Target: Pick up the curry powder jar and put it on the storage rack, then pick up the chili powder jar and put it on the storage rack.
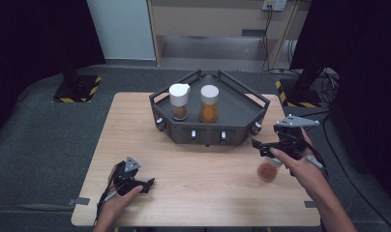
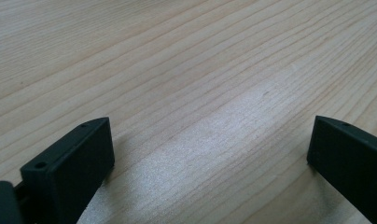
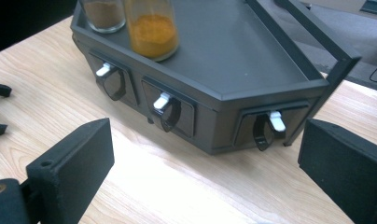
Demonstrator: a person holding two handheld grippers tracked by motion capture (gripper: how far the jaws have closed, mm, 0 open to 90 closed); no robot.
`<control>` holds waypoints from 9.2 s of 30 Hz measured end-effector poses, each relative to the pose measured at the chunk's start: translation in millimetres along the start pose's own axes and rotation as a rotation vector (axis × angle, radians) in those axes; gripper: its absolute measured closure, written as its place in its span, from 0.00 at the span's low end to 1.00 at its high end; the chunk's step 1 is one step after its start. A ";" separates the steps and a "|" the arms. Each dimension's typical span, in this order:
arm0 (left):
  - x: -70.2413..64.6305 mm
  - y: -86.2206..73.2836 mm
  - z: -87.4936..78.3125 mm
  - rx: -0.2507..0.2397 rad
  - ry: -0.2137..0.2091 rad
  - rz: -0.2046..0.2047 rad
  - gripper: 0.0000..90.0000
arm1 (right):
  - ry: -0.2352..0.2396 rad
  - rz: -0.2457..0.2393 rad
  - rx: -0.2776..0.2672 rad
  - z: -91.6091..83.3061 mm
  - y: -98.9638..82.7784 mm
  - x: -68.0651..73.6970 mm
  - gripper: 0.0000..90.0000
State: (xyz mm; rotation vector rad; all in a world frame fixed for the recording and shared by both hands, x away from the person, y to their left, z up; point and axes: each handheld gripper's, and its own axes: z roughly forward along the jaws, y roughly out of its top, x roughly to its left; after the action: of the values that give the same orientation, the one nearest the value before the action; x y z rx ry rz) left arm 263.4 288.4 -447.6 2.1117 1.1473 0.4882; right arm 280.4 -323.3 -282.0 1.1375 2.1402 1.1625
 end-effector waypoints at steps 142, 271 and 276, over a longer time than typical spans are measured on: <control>-0.3 -0.2 0.1 -0.001 0.001 -0.003 0.00 | -0.125 0.100 0.058 20.1 -93.4 -10.4 0.38; -0.3 -0.1 0.1 -0.001 0.000 -0.003 0.00 | -0.054 0.000 0.032 2.0 84.3 -12.5 0.38; -0.3 -0.1 0.1 -0.001 0.001 -0.003 0.00 | -0.059 -0.001 0.029 5.1 90.8 -12.2 0.38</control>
State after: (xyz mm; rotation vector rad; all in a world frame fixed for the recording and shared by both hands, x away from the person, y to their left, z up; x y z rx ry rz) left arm 263.2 288.1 -447.7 2.1090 1.1501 0.4878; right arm 331.7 -303.4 -208.5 1.1682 2.1194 1.0878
